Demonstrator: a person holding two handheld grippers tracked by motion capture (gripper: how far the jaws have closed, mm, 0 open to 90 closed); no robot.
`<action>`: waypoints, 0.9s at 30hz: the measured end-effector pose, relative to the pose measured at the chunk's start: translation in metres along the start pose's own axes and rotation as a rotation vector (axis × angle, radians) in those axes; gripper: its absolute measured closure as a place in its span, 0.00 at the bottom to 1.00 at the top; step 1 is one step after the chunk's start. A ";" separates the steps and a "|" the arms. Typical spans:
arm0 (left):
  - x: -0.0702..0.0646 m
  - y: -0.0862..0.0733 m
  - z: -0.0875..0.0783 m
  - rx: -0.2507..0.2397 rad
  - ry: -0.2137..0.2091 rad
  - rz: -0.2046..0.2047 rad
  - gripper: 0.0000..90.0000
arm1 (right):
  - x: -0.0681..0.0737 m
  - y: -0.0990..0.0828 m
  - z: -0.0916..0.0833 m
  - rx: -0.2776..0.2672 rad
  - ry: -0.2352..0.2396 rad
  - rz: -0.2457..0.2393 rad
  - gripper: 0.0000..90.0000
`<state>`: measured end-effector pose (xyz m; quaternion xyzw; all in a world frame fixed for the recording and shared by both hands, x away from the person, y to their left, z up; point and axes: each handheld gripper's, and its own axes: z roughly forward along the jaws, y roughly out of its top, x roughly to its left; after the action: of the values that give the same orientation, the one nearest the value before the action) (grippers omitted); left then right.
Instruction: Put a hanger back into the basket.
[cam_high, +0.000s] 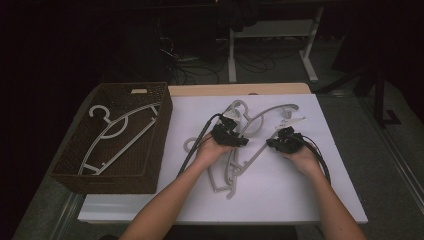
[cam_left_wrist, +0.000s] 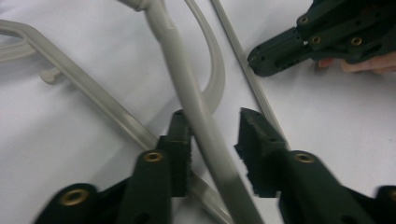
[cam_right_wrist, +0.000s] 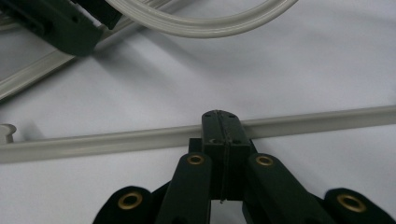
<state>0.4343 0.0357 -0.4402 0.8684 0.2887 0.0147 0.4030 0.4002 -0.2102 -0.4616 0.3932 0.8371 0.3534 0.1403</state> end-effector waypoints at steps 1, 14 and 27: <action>0.001 0.000 -0.001 -0.005 -0.005 -0.008 0.78 | 0.000 0.000 0.000 0.000 -0.001 -0.002 0.99; 0.005 0.007 -0.011 -0.041 0.062 -0.081 0.88 | 0.003 0.002 -0.004 -0.029 0.023 0.003 0.93; -0.001 0.023 -0.055 -0.074 0.147 -0.048 0.91 | 0.016 0.003 -0.047 -0.156 0.073 0.021 0.60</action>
<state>0.4302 0.0620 -0.3865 0.8422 0.3374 0.0794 0.4130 0.3669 -0.2193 -0.4250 0.3765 0.8075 0.4333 0.1362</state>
